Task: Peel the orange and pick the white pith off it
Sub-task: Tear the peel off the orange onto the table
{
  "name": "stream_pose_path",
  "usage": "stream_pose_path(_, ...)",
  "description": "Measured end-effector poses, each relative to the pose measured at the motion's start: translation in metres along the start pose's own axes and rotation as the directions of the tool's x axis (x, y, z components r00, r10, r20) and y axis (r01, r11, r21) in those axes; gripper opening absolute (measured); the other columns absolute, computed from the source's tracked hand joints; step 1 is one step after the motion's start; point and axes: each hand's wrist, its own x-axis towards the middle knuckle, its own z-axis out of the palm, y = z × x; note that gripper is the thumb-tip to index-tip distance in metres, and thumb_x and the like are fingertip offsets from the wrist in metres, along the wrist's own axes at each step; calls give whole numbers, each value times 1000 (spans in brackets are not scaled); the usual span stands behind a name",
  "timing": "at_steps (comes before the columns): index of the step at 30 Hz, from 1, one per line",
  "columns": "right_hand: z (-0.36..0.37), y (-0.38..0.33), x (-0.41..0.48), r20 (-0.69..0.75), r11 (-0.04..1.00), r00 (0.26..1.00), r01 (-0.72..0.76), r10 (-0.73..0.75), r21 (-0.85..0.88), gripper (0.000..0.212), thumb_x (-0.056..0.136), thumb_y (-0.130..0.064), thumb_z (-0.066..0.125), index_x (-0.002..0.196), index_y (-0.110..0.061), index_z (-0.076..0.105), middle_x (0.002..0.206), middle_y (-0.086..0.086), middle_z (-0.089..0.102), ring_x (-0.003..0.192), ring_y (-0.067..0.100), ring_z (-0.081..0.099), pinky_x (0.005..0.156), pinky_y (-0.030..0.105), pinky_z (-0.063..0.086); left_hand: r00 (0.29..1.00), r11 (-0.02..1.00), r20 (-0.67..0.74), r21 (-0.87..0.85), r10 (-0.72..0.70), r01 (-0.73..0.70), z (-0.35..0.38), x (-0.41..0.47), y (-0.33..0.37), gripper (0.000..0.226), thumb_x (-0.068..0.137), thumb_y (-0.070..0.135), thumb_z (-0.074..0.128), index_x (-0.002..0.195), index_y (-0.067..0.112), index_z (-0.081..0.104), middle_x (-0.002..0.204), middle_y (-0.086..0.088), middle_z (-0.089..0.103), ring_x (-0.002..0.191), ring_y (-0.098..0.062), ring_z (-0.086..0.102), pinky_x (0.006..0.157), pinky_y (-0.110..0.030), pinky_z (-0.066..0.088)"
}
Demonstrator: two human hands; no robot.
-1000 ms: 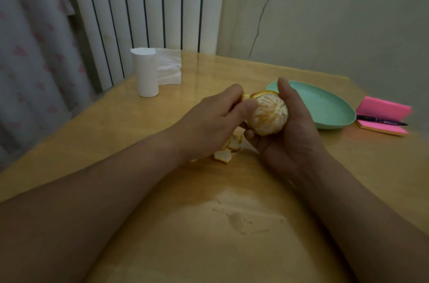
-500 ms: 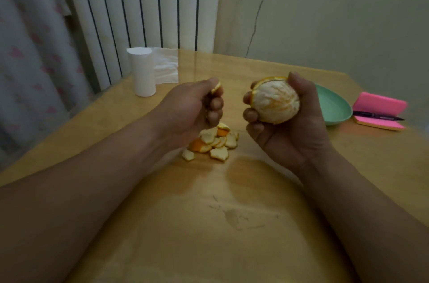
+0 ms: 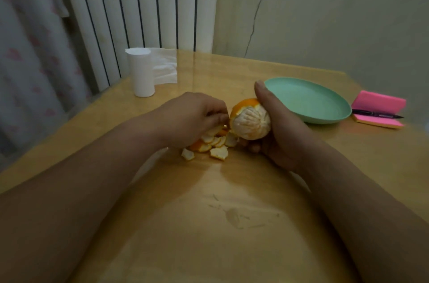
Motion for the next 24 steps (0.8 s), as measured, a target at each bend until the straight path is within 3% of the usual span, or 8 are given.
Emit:
stream_pose_path(2, -1, 0, 1, -30, 1000, 999, -20, 20, 18, 66, 103, -68, 41, 89, -10, 71, 78, 14, 70, 62, 26, 63, 51, 30, 35, 1000, 1000, -23, 0, 19, -19, 1, 2, -1, 24, 112, 38, 47, 117, 33, 70, 104, 12, 64, 99, -10, 60, 87, -34, 49)
stream_pose_path(4, -1, 0, 2, -28, 999, 999, -36, 37, 36, 63, 107, -61, 37, 92, -8, 70, 78, 15, 69, 61, 26, 61, 51, 31, 34, 996, 990, -80, -134, 30, -40, 1, 1, 2, 30, 113, 43, 41, 124, 32, 67, 108, 13, 66, 100, -4, 61, 88, -31, 51)
stream_pose_path(10, 0, -3, -4, 36, 997, 999, -20, 22, -72, 60, 103, -67, 42, 99, -15, 71, 78, 6, 69, 60, 15, 60, 53, 30, 36, 993, 954, -85, -282, 80, -101, 3, -3, 9, 41, 96, 67, 51, 121, 37, 63, 99, 15, 70, 91, -3, 68, 71, -20, 51)
stream_pose_path(11, -1, -4, -5, 9, 995, 1000, -27, 28, -100, 62, 100, -72, 44, 97, -17, 72, 79, 4, 72, 63, 15, 65, 56, 30, 43, 993, 954, -80, -283, 84, -104, 3, -3, 9, 45, 91, 70, 52, 120, 37, 62, 99, 15, 70, 91, -3, 68, 71, -20, 52)
stream_pose_path(13, -3, -3, -6, -36, 990, 999, -41, 36, -138, 64, 94, -79, 49, 98, -22, 78, 93, 3, 81, 85, 20, 78, 79, 39, 60, 992, 959, -73, -258, 103, -118, 5, -3, 9, 47, 88, 72, 52, 117, 36, 60, 100, 14, 70, 91, -1, 67, 69, -16, 52)
stream_pose_path(15, -3, -4, -7, -26, 993, 999, -35, 32, -112, 64, 94, -78, 49, 104, -22, 79, 102, 8, 82, 97, 25, 79, 90, 43, 60, 991, 964, -77, -235, 112, -127, 5, -4, 10, 46, 90, 73, 49, 113, 35, 59, 96, 14, 69, 88, -3, 66, 66, -16, 51)
stream_pose_path(18, -2, -6, -7, 32, 997, 999, -37, 39, -73, 66, 102, -69, 43, 117, -12, 73, 100, 15, 79, 88, 28, 76, 70, 38, 55, 990, 967, -75, -220, 116, -130, 6, -4, 10, 38, 95, 69, 46, 106, 35, 60, 89, 13, 69, 82, -6, 66, 65, -22, 49)
stream_pose_path(24, -5, -1, -1, 71, 993, 995, -59, 66, -100, 61, 107, -60, 42, 111, -6, 71, 90, 18, 74, 74, 27, 70, 57, 33, 48, 988, 976, -47, -158, 145, -150, 6, -3, 7, 33, 107, 56, 41, 105, 30, 61, 84, 11, 68, 79, -8, 64, 67, -28, 50)
